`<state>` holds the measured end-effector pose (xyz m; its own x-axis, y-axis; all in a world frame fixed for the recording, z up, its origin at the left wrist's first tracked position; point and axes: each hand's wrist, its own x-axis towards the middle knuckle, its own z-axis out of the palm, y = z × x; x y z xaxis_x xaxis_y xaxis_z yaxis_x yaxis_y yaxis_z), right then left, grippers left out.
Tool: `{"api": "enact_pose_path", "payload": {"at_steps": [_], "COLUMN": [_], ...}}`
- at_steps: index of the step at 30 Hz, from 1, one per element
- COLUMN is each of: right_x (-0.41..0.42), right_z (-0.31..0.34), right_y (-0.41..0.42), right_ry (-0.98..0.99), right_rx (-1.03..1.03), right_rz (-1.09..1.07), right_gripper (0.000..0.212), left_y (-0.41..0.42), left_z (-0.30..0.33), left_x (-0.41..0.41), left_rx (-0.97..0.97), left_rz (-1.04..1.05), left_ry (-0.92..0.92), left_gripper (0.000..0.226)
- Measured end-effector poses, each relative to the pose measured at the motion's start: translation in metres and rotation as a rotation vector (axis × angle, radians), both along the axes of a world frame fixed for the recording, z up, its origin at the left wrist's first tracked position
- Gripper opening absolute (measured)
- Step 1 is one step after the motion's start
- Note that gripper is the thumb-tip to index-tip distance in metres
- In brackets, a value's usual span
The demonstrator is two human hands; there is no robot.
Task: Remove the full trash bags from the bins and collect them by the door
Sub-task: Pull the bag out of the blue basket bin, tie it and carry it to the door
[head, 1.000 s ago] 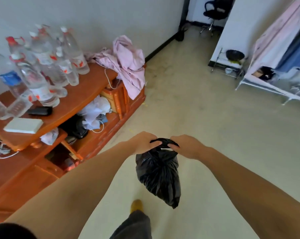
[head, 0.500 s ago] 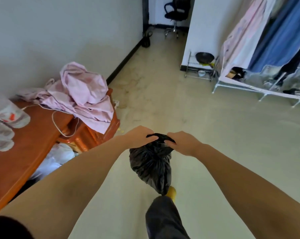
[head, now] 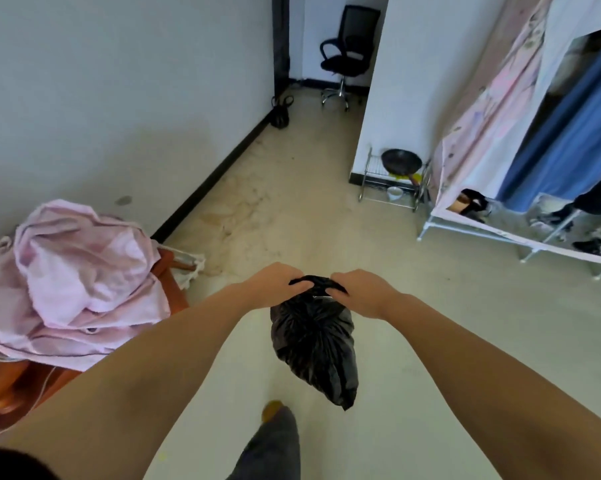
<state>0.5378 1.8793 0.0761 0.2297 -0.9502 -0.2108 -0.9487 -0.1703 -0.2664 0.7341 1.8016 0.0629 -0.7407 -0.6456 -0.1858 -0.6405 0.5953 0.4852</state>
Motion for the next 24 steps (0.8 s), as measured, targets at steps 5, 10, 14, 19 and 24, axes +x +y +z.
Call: {"api": "enact_pose_path", "payload": {"at_steps": [5,10,14,19,24], "right_x": [-0.062,-0.112,-0.149,-0.187,-0.228], "right_z": [-0.009,-0.004,0.008,0.004,0.0], "right_y": [-0.108,-0.221,-0.307,-0.417,-0.546], "right_ry": [0.032,0.021,0.012,0.012,0.009], "right_rx": [-0.004,0.008,0.01,-0.005,-0.053], "right_rz": [-0.049,-0.107,-0.129,-0.106,-0.045], "right_gripper": [0.022,0.021,0.021,0.024,0.024], "left_y": [-0.113,-0.241,-0.327,-0.431,-0.553], "left_z": [-0.011,-0.008,0.004,0.003,0.0], "left_x": [-0.066,-0.122,-0.16,-0.194,-0.232], "left_rx": [-0.005,-0.017,-0.033,-0.003,-0.023], "left_rz": [-0.06,-0.125,-0.147,-0.111,-0.035], "left_ry": [-0.002,-0.005,0.017,0.01,-0.008], "left_gripper": [0.039,0.04,0.041,0.04,0.039]}}
